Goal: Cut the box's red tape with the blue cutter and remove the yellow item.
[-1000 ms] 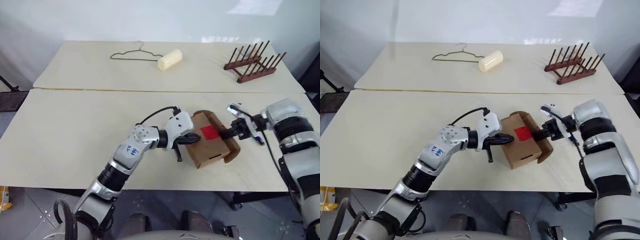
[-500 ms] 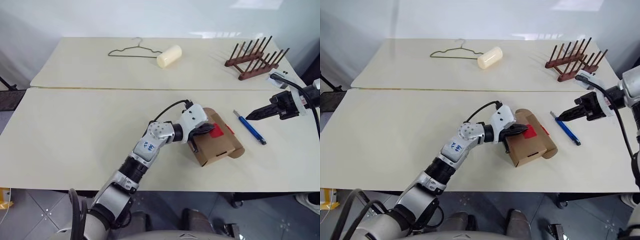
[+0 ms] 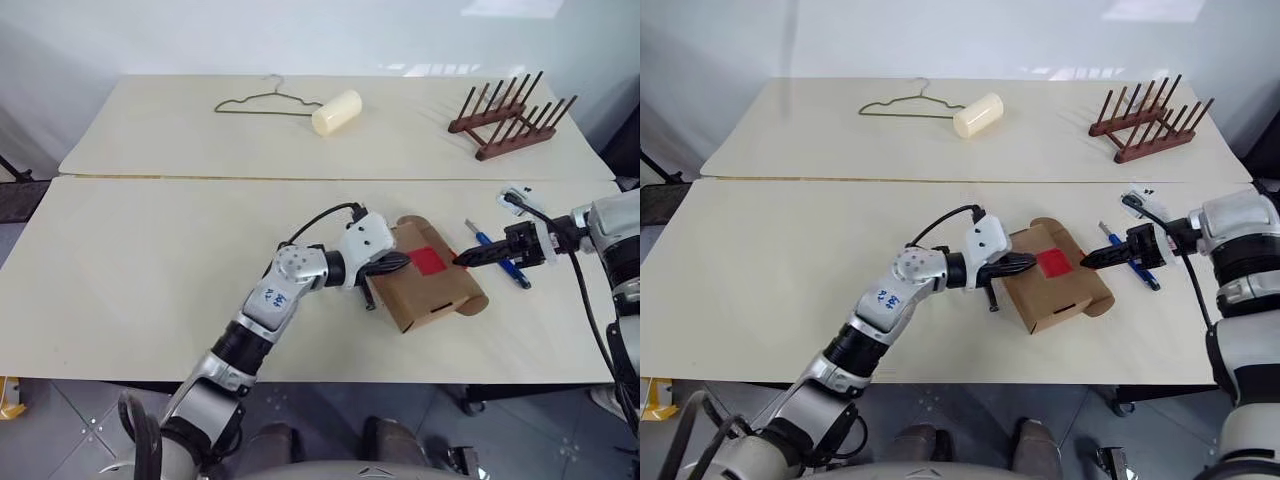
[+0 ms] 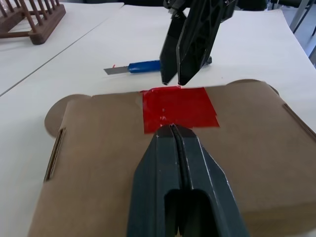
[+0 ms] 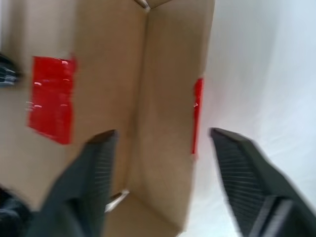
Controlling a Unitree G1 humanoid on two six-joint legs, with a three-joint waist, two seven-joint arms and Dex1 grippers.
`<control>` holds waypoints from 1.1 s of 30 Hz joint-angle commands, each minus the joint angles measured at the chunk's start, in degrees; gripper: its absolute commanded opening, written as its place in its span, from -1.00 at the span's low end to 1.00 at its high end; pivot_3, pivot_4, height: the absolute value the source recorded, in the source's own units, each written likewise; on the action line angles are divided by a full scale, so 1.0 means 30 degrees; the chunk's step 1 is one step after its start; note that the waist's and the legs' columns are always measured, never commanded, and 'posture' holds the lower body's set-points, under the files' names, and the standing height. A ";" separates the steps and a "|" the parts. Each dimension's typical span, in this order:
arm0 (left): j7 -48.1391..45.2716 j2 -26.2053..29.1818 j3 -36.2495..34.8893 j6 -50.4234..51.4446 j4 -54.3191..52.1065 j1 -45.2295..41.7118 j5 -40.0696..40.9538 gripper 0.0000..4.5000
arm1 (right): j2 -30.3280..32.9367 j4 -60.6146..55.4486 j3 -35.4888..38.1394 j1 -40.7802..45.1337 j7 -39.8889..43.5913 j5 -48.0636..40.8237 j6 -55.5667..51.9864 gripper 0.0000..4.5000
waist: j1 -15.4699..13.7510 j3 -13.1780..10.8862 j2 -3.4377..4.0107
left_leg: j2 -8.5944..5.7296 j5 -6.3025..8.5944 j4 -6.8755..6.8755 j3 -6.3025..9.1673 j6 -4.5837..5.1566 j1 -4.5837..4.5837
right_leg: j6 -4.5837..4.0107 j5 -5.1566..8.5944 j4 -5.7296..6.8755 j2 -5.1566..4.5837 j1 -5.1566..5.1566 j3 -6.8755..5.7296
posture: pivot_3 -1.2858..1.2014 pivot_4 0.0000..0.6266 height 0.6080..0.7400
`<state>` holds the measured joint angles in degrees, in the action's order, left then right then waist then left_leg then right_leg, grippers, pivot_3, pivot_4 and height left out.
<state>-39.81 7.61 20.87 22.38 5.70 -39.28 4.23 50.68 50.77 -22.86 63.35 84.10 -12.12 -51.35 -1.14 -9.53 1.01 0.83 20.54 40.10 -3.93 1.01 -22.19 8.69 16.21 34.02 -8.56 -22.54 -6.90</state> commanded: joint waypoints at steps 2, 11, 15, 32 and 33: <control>-0.0382 0.1174 0.0152 0.1840 -0.1081 0.1153 -0.0194 -1.00 | -0.1284 0.2254 0.0850 0.0466 0.0634 0.0727 0.1638 0.77 | 0.0084 0.0000 0.0000 | 0.0002 -0.0001 0.0000 -0.0001 -0.0001 0.0016 | 0.0000 0.0000 0.0000 0.0002 0.0017 0.0002 | 0.03 -0.52 1.00; -0.0723 0.2674 0.0107 0.4094 -0.4017 0.2252 0.0167 -1.00 | -0.3738 0.5140 0.0800 0.0839 0.1970 0.2458 0.1808 0.77 | 0.0511 0.0032 -0.0046 | 0.0021 -0.0010 0.0000 0.0020 -0.0014 0.0065 | -0.0002 0.0001 0.0032 0.0013 0.0054 0.0004 | 0.03 -0.52 1.00; -0.0699 0.3153 0.0052 0.4721 -0.4869 0.2586 0.0314 -1.00 | -0.3979 0.5651 0.1138 0.0986 0.2781 0.2608 0.1313 0.77 | 0.0522 0.0037 -0.0054 | 0.0031 -0.0010 -0.0040 0.0021 -0.0022 0.0215 | -0.0009 0.0005 0.0014 0.0020 0.0192 0.0007 | 0.03 -0.52 1.00; -0.0462 0.3044 -0.0108 0.4146 -0.4318 0.1308 0.0234 -1.00 | -0.4634 0.6547 0.2082 0.0902 0.2798 0.2789 0.0241 0.77 | 0.0474 0.0038 -0.0054 | 0.0030 -0.0002 -0.0027 0.0037 -0.0035 0.0340 | -0.0016 0.0009 -0.0011 0.0021 0.0337 0.0019 | 0.03 -0.52 1.00; -0.0381 0.2956 -0.0124 0.3808 -0.4082 0.1066 0.0158 -1.00 | -0.4783 0.6483 0.2060 0.0872 0.2798 0.2616 0.0119 0.77 | 0.0477 0.0038 -0.0054 | 0.0031 -0.0002 -0.0025 0.0036 -0.0036 0.0342 | -0.0016 0.0009 -0.0007 0.0021 0.0337 0.0019 | 0.03 -0.52 1.00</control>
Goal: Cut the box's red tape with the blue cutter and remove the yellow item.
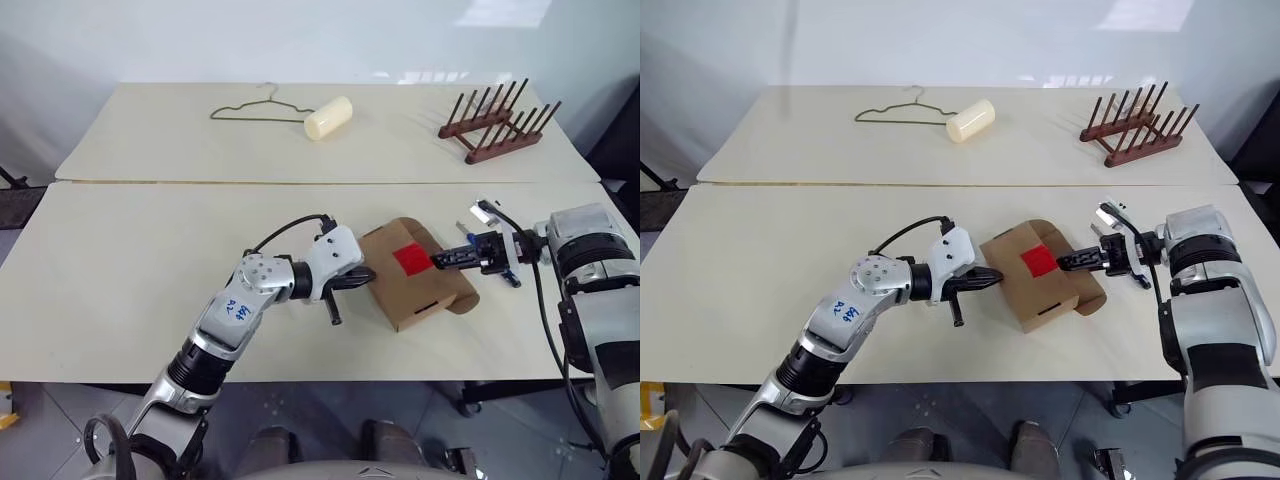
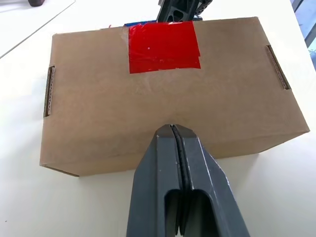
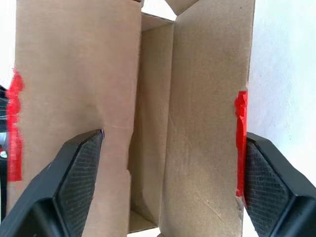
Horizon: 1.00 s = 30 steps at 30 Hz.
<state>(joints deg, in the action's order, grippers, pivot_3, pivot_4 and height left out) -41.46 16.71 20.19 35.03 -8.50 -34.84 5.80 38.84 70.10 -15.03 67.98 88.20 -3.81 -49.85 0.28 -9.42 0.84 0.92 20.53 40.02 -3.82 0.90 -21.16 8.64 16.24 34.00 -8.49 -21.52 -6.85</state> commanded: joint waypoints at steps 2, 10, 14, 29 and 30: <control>0.0335 -0.0406 -0.0031 -0.0914 0.1231 -0.1096 -0.0406 -1.00 | -0.1135 -0.0015 -0.0571 -0.0752 0.1434 -0.0323 -0.0418 0.77 | 0.0034 0.0000 0.0000 | 0.0002 0.0000 -0.0005 0.0002 -0.0001 0.0002 | 0.0000 0.0000 0.0004 0.0002 -0.0001 -0.0003 | 0.03 -0.52 1.00; -0.0016 -0.0737 0.0144 -0.0975 0.1825 -0.2236 -0.0333 -1.00 | -0.1370 -0.0434 -0.1141 -0.1068 0.1434 -0.1886 -0.1388 0.77 | 0.0524 0.0001 -0.0001 | 0.0013 0.0002 -0.0039 0.0001 -0.0006 0.0012 | -0.0001 0.0001 0.0001 0.0016 -0.0007 -0.0007 | 0.03 -0.52 1.00; -0.0191 -0.0421 0.0270 -0.0478 0.1329 -0.1971 -0.0367 -1.00 | -0.0860 -0.2439 -0.3164 -0.1853 0.1434 -0.4178 -0.2838 0.77 | 0.0481 0.0001 -0.0002 | 0.0019 0.0003 -0.0035 0.0003 -0.0009 0.0013 | -0.0003 0.0002 0.0002 0.0019 -0.0009 -0.0005 | 0.03 -0.52 1.00; 0.0338 0.0906 -0.0283 0.2070 -0.1211 -0.0616 -0.0095 -1.00 | 0.0436 -0.4586 -0.0558 -0.4507 -0.2005 -0.7763 -0.6863 0.77 | 0.0380 0.0000 -0.0003 | 0.0010 0.0008 -0.0001 0.0037 -0.0012 -0.0001 | -0.0005 0.0003 0.0005 0.0006 -0.0011 0.0011 | 0.03 -0.52 1.00; 0.0343 0.0884 -0.0270 0.2146 -0.1337 -0.0517 -0.0053 -1.00 | 0.0666 -0.4823 -0.0355 -0.4732 -0.2014 -0.7729 -0.7192 0.77 | 0.0314 -0.0001 -0.0003 | 0.0007 0.0005 0.0007 0.0036 -0.0007 0.0001 | -0.0005 0.0002 0.0007 0.0001 -0.0011 0.0029 | 0.03 -0.52 1.00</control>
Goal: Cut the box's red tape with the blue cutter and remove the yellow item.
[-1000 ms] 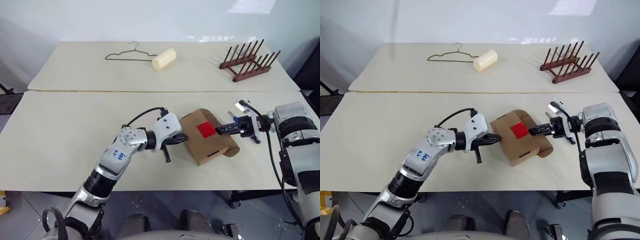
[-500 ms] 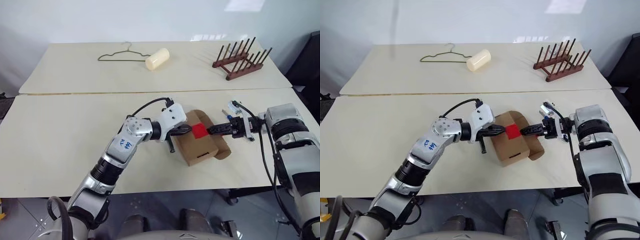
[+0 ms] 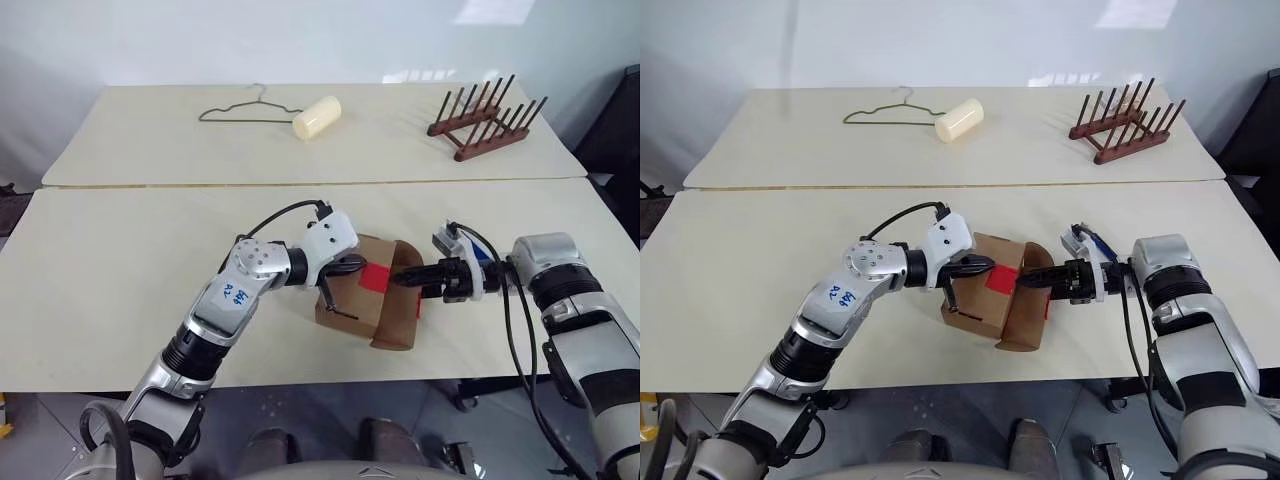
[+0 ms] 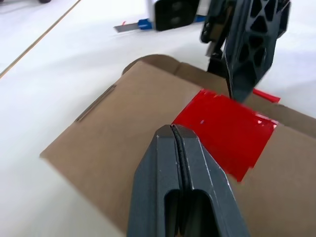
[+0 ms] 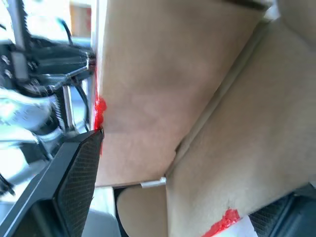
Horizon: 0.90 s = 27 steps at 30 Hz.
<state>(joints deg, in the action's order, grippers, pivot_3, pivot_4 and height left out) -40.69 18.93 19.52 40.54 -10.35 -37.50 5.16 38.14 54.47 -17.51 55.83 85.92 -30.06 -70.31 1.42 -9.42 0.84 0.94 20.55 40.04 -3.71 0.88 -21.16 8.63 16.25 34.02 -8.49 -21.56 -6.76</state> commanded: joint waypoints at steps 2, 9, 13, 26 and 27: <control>0.0149 0.0069 0.0030 0.0405 -0.0928 0.0588 0.0196 -1.00 | 0.1440 -0.0459 0.0932 -0.1394 -0.1312 0.0740 -0.1579 0.77 | -0.0378 0.0000 0.0000 | -0.0016 -0.0005 0.0016 0.0002 0.0010 -0.0003 | 0.0001 0.0000 0.0007 -0.0019 0.0004 0.0007 | 0.03 -0.52 1.00; -0.0016 -0.0113 0.0438 0.0261 -0.0977 0.0866 0.0318 -1.00 | 0.2466 -0.5368 0.2685 -0.5446 -0.2549 -0.0881 -0.4761 0.77 | -0.1007 0.0007 -0.0011 | -0.0025 0.0003 0.0007 0.0020 0.0005 -0.0034 | 0.0001 -0.0001 -0.0016 -0.0020 0.0005 -0.0028 | 0.03 -0.52 1.00; -0.0439 -0.0098 0.0801 -0.0065 -0.0615 0.0500 0.0310 -1.00 | 0.1390 -0.6958 0.4741 -0.6762 -0.4308 -0.1625 -0.5644 0.77 | -0.0944 0.0018 -0.0030 | -0.0022 0.0004 -0.0010 0.0012 0.0003 -0.0030 | 0.0001 0.0000 -0.0030 -0.0012 0.0009 -0.0032 | 0.03 -0.52 1.00; -0.1969 0.0432 0.1184 -0.0745 0.0340 -0.0219 0.0349 -1.00 | -0.1830 -1.1166 0.8332 -0.9858 -0.8988 -0.2476 -0.5487 -0.42 | -0.0725 0.0169 -0.0283 | 0.0022 0.0008 -0.0030 -0.0002 -0.0009 0.0007 | -0.0016 0.0009 -0.0023 0.0038 0.0016 -0.0025 | 0.03 -0.52 1.00; -0.2022 0.0463 0.1204 -0.0745 0.0354 -0.0201 0.0346 -1.00 | -0.1984 -1.1185 0.8403 -0.9943 -0.9159 -0.2453 -0.5270 -0.42 | -0.0688 0.0233 -0.0389 | 0.0038 0.0005 -0.0029 0.0001 -0.0015 0.0013 | -0.0023 0.0012 -0.0021 0.0055 0.0021 -0.0027 | 0.03 -0.52 1.00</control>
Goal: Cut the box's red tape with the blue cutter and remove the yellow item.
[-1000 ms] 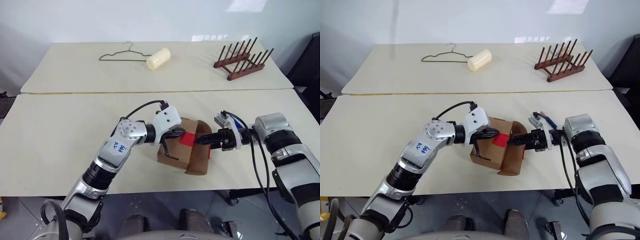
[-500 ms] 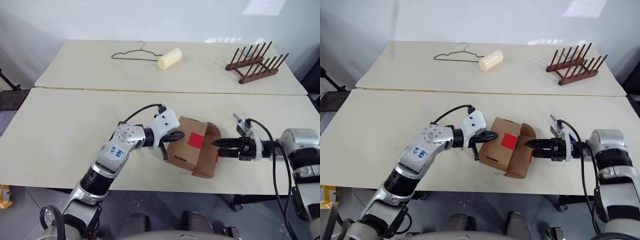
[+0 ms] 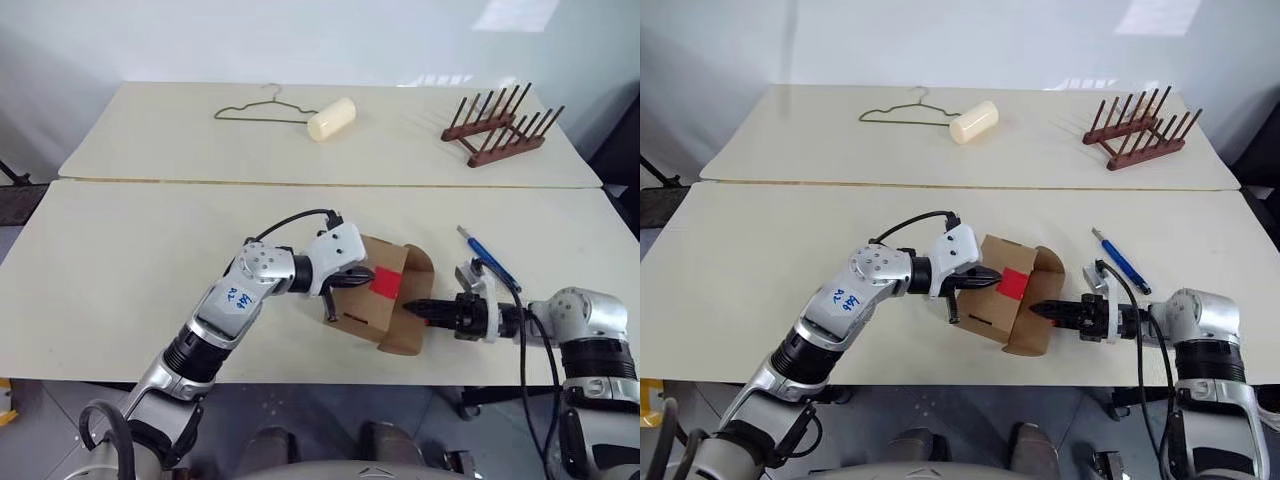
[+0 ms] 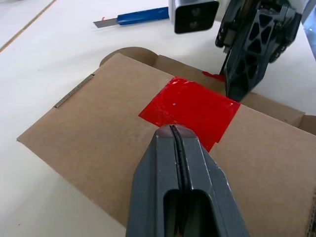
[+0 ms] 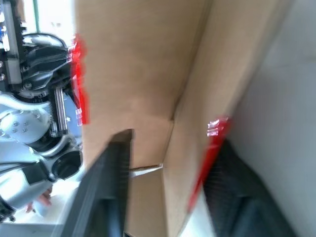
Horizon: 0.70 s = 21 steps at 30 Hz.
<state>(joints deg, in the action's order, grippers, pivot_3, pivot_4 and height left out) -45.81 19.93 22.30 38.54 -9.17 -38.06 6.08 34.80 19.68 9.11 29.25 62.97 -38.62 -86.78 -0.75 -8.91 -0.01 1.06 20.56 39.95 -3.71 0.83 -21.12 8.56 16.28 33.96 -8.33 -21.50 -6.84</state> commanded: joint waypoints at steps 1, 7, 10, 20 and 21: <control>-0.0349 0.0146 0.0290 -0.0083 -0.0031 -0.0002 0.0040 -1.00 | -0.1046 0.0486 -0.0332 -0.1126 -0.1670 0.0375 0.0327 -0.42 | 0.0064 0.0099 -0.0165 | 0.0015 0.0002 0.0003 0.0004 -0.0006 0.0005 | -0.0007 0.0003 0.0000 0.0011 0.0010 -0.0001 | 0.03 -0.52 1.00; -0.0507 0.0210 0.0307 0.0097 -0.0175 0.0079 0.0157 -1.00 | -0.1650 0.0884 -0.0434 -0.1153 -0.2834 0.0593 0.0665 -0.42 | 0.0332 0.0166 -0.0274 | 0.0034 0.0007 0.0015 0.0135 -0.0010 0.0036 | -0.0030 -0.0006 -0.0006 0.0006 0.0028 0.0039 | 0.03 -0.52 1.00; -0.0588 0.0286 0.0333 0.0105 -0.0218 0.0124 0.0135 -1.00 | -0.1709 0.0981 -0.0796 -0.1278 -0.3367 0.0966 0.1057 -0.42 | 0.0336 0.0198 -0.0323 | 0.0051 0.0011 0.0013 0.0138 -0.0017 0.0049 | -0.0043 -0.0010 -0.0001 0.0013 0.0030 0.0038 | 0.03 -0.52 1.00; -0.0509 0.0323 0.0313 0.0150 -0.0277 0.0171 0.0176 -1.00 | -0.0741 0.0843 -0.1827 -0.0367 -0.4999 0.1507 0.0789 -0.99 | 0.0297 0.0355 -0.0573 | 0.0199 0.0191 0.0024 0.0145 -0.0120 0.0332 | -0.0206 -0.0035 -0.0185 -0.0105 0.0326 0.0132 | 0.03 -0.52 1.00; -0.0470 0.0266 0.0310 0.0140 -0.0255 0.0182 0.0192 -1.00 | -0.0647 0.0839 -0.1869 -0.0092 -0.5101 0.1429 0.0566 -0.99 | 0.0290 0.0350 -0.0565 | 0.0203 0.0190 0.0024 0.0148 -0.0121 0.0323 | -0.0225 -0.0050 -0.0190 -0.0117 0.0317 0.0172 | 0.03 -0.52 1.00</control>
<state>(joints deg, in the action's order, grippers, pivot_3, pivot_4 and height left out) -47.30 21.27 23.09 39.17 -8.67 -37.42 6.38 32.36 19.23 6.32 31.23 51.77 -38.65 -85.10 0.12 -7.86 -1.71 1.68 21.14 40.02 -3.23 0.46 -20.16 7.86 16.12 33.40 -8.71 -20.56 -6.26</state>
